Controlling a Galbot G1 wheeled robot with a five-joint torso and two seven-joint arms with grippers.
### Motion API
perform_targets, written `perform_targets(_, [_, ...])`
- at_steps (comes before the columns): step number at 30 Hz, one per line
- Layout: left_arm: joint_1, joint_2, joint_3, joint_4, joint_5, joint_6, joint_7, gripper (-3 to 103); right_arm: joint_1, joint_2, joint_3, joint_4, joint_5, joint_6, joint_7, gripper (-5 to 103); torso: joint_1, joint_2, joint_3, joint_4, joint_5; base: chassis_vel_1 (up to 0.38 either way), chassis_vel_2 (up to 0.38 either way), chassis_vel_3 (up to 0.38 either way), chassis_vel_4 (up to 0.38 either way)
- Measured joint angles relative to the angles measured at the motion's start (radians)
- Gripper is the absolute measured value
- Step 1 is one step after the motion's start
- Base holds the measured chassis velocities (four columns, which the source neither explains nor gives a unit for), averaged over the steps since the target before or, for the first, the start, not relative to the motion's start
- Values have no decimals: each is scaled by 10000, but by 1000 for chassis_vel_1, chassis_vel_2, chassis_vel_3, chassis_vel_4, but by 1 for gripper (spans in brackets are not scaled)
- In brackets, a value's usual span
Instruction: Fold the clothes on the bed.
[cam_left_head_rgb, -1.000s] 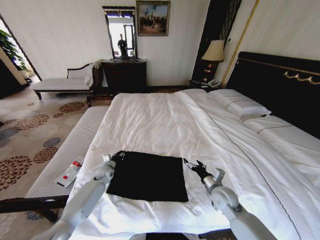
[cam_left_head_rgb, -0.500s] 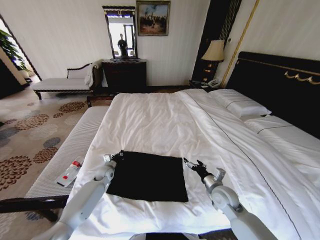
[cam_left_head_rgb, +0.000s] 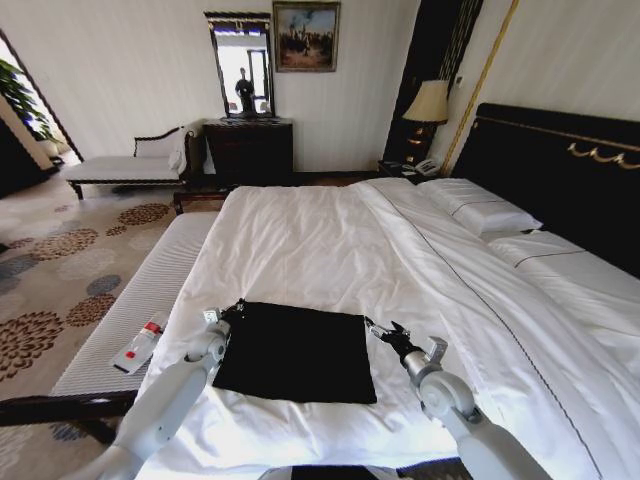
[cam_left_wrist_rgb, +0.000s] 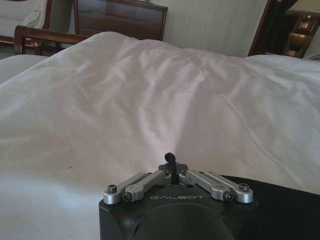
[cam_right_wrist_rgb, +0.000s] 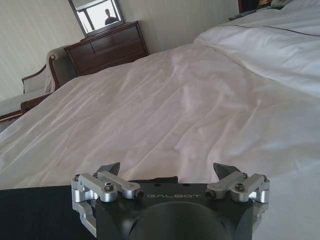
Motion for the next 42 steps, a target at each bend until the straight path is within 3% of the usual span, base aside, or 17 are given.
perform_targets(1, [34,1,0,-52,27,0,-41,-2,0,-8,2,12,1,0,0,100,0,1,0,1,0,0,0,0,0])
perform_targets(3, [51,4,1,-106,45,2,-69,8,1,-29,3,27,5,0,3,100,0,1,0,1,1,0,0,0,0])
perform_targets(5, [51,4,1,-110,50,2,-72,8,-1,-40,3,37,7,0,4,100,0,1,0,1,1,0,0,0,0])
perform_targets(8, [38,2,23,-169,104,3,-73,23,-18,-90,41,143,40,-11,16,100,0,0,0,1,0,0,0,0,0])
perform_targets(9, [38,2,23,-169,104,3,-73,23,-18,-90,41,143,40,-11,16,100,0,0,0,1,0,0,0,0,0])
perform_targets(11, [38,9,43,-222,116,3,-65,19,-27,-95,67,168,59,-15,24,100,0,1,0,0,0,0,0,0,0])
perform_targets(12, [34,12,66,-242,148,2,-35,7,-44,-96,91,180,87,-17,31,100,0,1,0,0,0,0,0,0,0])
perform_targets(13, [29,13,86,-244,164,0,-15,3,-51,-97,101,182,95,-18,34,100,0,1,0,1,1,0,0,0,0])
perform_targets(15, [20,13,107,-244,183,-10,7,2,-64,-97,117,192,104,-20,37,100,0,0,0,1,0,0,0,0,0])
perform_targets(22, [53,40,99,-341,207,-40,-15,0,-39,-64,91,140,268,-68,40,100,0,1,0,-1,0,0,0,0,0])
perform_targets(32, [607,346,-493,-894,35,-47,-191,0,1788,182,-913,-1471,1745,-535,-302,100,0,0,0,1,-2,0,0,0,0])
perform_targets(42, [705,505,-625,-892,-67,-47,-180,0,2743,723,-1242,-3212,1653,-348,-854,100,0,0,1,0,0,0,0,0,0])
